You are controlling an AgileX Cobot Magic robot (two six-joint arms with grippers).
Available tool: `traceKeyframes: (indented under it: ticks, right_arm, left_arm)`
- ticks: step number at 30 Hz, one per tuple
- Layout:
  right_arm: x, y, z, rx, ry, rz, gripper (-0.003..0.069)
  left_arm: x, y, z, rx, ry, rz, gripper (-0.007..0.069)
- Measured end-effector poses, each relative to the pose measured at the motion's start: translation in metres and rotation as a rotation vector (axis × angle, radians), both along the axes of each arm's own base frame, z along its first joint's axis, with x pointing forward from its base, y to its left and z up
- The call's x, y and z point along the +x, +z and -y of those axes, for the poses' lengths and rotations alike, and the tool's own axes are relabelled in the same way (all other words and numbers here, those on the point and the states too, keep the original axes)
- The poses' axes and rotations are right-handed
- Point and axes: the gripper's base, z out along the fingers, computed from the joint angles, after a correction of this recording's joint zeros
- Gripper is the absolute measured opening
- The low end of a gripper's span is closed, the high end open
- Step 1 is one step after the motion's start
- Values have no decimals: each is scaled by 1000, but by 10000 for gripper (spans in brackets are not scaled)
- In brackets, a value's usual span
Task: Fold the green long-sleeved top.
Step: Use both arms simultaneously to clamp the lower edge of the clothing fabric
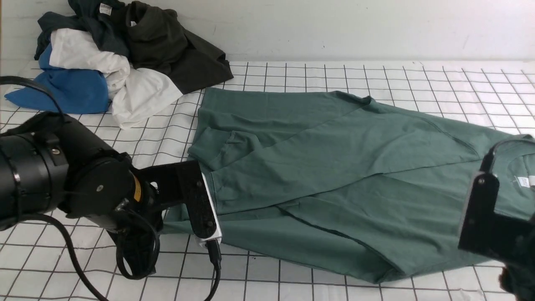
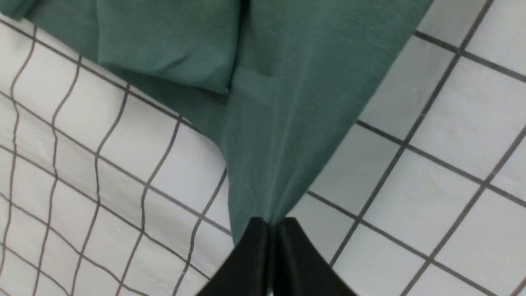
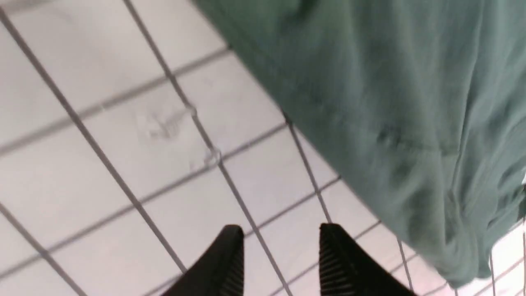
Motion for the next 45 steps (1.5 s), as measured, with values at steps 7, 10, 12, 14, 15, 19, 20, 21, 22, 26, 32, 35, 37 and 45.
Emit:
traceKeyframes:
  ticks: [7, 10, 12, 14, 15, 19, 20, 21, 22, 26, 32, 35, 37, 45]
  right_arm:
    - [23, -33, 6, 30, -15, 87, 361]
    - [31, -45, 2, 41, -1, 94, 339]
    - [33, -50, 2, 37, -7, 95, 281]
    - [34, -50, 2, 49, -19, 108, 197]
    - [34, -50, 1, 55, -24, 113, 158]
    - [34, -46, 1, 74, -49, 132, 25]
    - [34, -44, 2, 78, -52, 144, 3]
    - [34, -42, 2, 81, -53, 151, -3]
    - [33, -39, 2, 84, -54, 163, -9]
    - [30, -30, 4, 115, -115, 190, -13]
    - [21, -31, 5, 155, -224, 132, 87]
    - [22, -37, 4, 138, -203, 100, 185]
    - [23, -40, 3, 139, -193, 93, 218]
    - [38, -53, -2, 112, -110, 83, 251]
  left_arm:
    - [-1, 2, -2, -21, 16, 0, -7]
    - [-1, 2, -2, -24, 18, -3, -7]
    - [-1, 2, -2, -25, 19, -6, -7]
    - [-2, 2, -2, -26, 21, -10, -6]
    - [-2, 2, -2, -28, 22, -10, -6]
    - [-2, 2, -1, -39, 33, -24, -6]
    - [-2, 4, 0, -50, 47, -31, -6]
    - [-2, 6, 1, -60, 56, -33, -6]
    - [-1, 10, 2, -75, 69, -33, -6]
    - [1, 17, 5, -115, 97, -46, -6]
    - [0, 18, 5, -130, 116, -59, -6]
    - [1, 18, 4, -136, 132, -61, -6]
    - [1, 19, 3, -137, 137, -61, -6]
    - [1, 19, 4, -150, 147, -68, -6]
